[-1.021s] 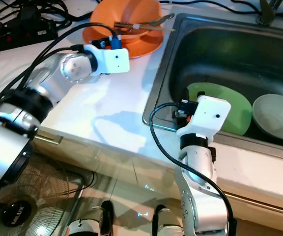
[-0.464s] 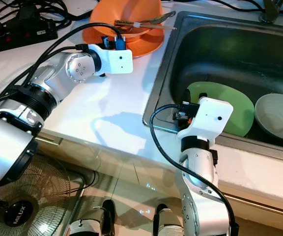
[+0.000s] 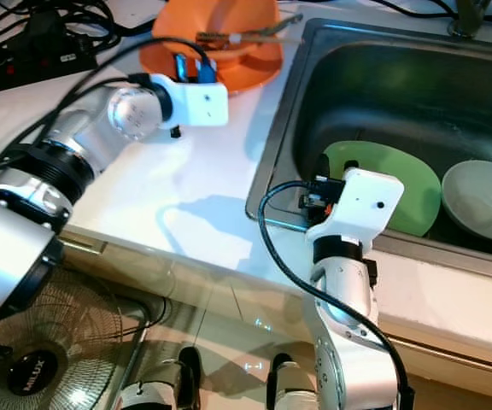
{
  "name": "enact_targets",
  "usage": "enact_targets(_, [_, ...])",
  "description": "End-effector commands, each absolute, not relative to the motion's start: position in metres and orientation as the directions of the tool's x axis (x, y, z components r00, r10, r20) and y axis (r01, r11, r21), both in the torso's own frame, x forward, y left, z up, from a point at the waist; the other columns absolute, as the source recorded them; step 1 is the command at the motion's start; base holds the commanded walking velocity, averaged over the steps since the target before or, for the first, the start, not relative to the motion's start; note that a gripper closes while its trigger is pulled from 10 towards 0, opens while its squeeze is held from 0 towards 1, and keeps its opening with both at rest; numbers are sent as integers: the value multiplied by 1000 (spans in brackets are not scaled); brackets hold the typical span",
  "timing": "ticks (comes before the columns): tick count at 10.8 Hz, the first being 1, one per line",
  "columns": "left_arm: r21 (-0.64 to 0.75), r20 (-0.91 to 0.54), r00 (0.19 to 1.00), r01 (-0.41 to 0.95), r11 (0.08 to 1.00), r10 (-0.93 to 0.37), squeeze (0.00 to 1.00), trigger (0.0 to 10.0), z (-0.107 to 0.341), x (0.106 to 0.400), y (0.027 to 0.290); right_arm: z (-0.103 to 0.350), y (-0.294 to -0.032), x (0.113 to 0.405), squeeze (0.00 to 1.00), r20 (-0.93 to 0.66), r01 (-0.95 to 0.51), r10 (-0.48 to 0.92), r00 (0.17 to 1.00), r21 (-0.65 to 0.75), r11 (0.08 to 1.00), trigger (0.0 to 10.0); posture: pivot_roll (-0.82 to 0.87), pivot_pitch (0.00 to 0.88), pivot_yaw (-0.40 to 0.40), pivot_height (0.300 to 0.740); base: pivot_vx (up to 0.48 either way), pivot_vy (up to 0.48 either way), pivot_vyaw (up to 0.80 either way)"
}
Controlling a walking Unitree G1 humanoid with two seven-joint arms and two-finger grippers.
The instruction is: Kitchen organization
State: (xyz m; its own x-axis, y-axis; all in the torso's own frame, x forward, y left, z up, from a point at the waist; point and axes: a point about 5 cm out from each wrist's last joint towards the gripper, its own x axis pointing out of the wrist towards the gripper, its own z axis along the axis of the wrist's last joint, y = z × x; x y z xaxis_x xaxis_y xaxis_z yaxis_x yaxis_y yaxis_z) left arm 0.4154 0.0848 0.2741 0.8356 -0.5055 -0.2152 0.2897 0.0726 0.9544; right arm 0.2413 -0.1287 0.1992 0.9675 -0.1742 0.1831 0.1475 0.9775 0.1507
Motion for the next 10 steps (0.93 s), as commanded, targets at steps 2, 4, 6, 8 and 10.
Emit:
enact_targets(2, [902,-354,803,429,54,-480,0,0,238,413,95,173,-122,244,0,30,176,-184,982,185,967,10000,-82,311,96,740,0,0,0])
enact_targets(4, [893,-344,758,447,58,-554,0,0,245,407,98,172,-122,250,0,35,165,-175,984,185,969,10000,-62,304,82,740,0,0,0])
enact_targets(6, [878,-340,704,474,57,-623,0,0,245,393,100,172,-122,256,0,42,155,-165,985,185,971,10000,-45,300,71,740,0,0,0])
enact_targets(8, [870,-333,670,489,57,-663,0,0,244,370,110,173,-120,265,0,54,138,-150,987,188,973,10000,-12,289,55,740,0,0,0])
enact_targets(10, [867,-329,655,495,57,-680,0,0,253,344,124,175,-116,272,0,68,115,-131,989,196,974,10000,13,279,43,740,0,0,0])
